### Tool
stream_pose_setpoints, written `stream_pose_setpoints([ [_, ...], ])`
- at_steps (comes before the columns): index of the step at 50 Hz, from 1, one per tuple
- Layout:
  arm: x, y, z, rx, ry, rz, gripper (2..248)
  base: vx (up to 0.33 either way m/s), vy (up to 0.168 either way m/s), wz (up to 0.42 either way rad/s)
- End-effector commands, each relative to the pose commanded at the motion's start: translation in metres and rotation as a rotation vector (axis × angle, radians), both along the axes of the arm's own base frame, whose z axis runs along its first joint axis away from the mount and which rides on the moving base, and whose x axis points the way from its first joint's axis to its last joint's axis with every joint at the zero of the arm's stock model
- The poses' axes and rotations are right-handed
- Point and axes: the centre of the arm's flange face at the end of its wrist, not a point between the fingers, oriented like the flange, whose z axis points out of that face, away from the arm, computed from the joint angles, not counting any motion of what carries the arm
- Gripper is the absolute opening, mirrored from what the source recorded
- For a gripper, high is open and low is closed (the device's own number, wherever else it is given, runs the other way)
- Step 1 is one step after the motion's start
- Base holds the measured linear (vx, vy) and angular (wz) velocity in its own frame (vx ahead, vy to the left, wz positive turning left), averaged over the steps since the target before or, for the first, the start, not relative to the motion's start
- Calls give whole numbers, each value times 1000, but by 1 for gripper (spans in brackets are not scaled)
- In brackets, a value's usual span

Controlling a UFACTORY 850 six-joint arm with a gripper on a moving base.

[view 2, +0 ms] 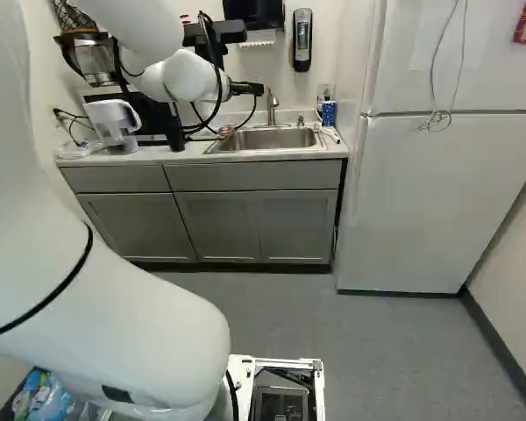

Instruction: Rinse the cup and place it in the tray

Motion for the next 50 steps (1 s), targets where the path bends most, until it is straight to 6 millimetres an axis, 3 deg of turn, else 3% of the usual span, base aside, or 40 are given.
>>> stream_pose_setpoints([
  [50,0,0,0,0,0,0,247,87,-23,-5],
])
